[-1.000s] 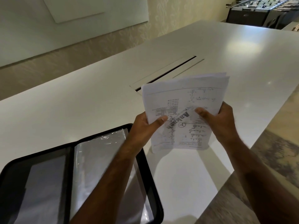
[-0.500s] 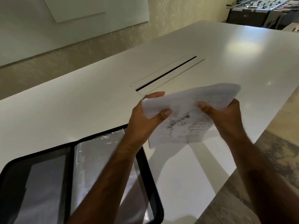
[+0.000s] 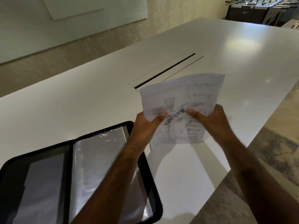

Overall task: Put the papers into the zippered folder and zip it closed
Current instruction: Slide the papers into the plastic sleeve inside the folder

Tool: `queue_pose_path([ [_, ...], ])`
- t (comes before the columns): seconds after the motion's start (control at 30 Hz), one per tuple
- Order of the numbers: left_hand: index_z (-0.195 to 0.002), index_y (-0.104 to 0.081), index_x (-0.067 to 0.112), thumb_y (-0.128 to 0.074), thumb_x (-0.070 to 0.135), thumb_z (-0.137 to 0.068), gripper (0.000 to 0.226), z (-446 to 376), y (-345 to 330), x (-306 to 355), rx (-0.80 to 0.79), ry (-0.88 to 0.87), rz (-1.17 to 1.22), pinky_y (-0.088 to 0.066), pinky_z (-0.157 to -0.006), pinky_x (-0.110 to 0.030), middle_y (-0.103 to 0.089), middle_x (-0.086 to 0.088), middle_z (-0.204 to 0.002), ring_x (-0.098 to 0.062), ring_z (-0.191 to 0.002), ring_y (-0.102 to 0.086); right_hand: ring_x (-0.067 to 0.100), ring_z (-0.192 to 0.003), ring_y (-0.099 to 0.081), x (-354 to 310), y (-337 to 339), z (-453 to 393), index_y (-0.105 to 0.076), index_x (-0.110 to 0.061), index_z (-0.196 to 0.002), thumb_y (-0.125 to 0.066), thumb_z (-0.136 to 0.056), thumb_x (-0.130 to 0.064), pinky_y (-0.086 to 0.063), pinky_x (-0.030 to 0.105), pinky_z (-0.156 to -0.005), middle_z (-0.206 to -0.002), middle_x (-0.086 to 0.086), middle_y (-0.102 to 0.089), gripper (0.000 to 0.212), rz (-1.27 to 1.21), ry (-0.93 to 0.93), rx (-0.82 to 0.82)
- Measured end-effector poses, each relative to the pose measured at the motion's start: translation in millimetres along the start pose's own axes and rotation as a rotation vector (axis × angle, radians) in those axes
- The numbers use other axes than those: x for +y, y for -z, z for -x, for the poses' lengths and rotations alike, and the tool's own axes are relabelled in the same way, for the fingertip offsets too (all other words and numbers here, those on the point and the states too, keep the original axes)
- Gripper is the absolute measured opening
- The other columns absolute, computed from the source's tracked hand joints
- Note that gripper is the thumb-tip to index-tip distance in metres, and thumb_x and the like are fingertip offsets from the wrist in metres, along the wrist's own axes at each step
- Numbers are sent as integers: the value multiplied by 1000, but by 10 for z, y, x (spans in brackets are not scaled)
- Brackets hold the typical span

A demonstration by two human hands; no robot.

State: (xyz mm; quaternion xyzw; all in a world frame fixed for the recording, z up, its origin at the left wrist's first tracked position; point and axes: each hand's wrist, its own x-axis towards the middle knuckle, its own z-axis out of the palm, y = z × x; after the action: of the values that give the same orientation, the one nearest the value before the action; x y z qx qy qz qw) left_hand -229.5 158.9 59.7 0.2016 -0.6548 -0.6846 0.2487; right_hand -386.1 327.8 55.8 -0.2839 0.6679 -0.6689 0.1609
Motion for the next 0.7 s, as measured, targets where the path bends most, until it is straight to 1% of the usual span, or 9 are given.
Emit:
queue_pose_path([
  [0.07, -100, -77, 45, -79, 34, -89, 16, 1, 12, -53, 8, 18, -19, -62, -75, -27, -79, 9, -107, -13, -97, -76, 17, -87, -83, 62, -14, 1, -80, -49, -98, -95, -71, -48, -69, 40, -73, -101, -11, -84, 30, 14, -17, -5],
  [0.17, -109, -75, 42, -79, 42, -86, 23, -19, 56, -35, 12, -17, 5, -62, -79, -29, -78, 7, -112, -14, -101, -75, 15, -86, -83, 20, 1, -15, -80, -49, -101, -95, -70, -54, -68, 32, -67, -102, -13, -84, 35, 5, 25, -2],
  [0.23, -112, -75, 38, -79, 41, -87, 25, -5, 56, -52, 1, -18, 25, -61, -78, -28, -78, 5, -113, -15, -102, -75, 15, -86, -83, 23, 16, -2, -80, -48, -103, -95, -70, -53, -67, 30, -66, -103, -13, -84, 36, 0, 30, -16],
  [0.37, -101, -77, 44, -79, 32, -89, 18, 69, 2, -163, 25, 65, -6, -63, -79, -34, -79, 7, -108, -14, -98, -76, 19, -90, -83, 182, -8, 56, -80, -42, -106, -94, -76, -44, -69, 38, -72, -105, -7, -85, 34, 35, -29, -32],
  [0.47, -100, -75, 51, -79, 29, -89, 25, 89, 2, -181, 9, 60, 18, -62, -76, -28, -78, 10, -108, -12, -98, -76, 19, -90, -83, 201, -4, 66, -80, -43, -106, -95, -72, -50, -68, 36, -72, -104, -7, -85, 38, 15, -29, -25],
  [0.53, -103, -76, 46, -81, 28, -87, 24, 92, 34, -172, -10, 51, 35, -61, -76, -27, -78, 9, -109, -15, -100, -76, 18, -90, -83, 158, 7, 71, -81, -44, -106, -95, -68, -57, -68, 35, -72, -104, -8, -84, 43, -3, -29, -34],
  [0.6, -111, -76, 34, -82, 30, -86, 27, 93, 85, -142, -13, 24, 11, -62, -80, -32, -78, 5, -112, -20, -103, -75, 17, -89, -83, 90, 28, 75, -81, -45, -105, -92, -67, -63, -67, 31, -69, -104, -10, -84, 44, -16, -12, -43],
  [0.67, -120, -73, 23, -79, 29, -89, 32, 82, 149, -76, -35, -30, 17, -62, -84, -36, -77, 1, -116, -23, -105, -75, 16, -90, -83, 1, 62, 68, -81, -44, -107, -90, -70, -63, -65, 26, -68, -106, -10, -84, 43, -47, 26, -28],
  [0.7, -121, -72, 19, -77, 27, -91, 32, 72, 182, -27, -47, -57, 38, -62, -83, -35, -77, -1, -117, -24, -105, -75, 17, -92, -83, -37, 77, 61, -81, -42, -107, -90, -71, -62, -65, 26, -69, -108, -8, -84, 43, -66, 40, -20],
])
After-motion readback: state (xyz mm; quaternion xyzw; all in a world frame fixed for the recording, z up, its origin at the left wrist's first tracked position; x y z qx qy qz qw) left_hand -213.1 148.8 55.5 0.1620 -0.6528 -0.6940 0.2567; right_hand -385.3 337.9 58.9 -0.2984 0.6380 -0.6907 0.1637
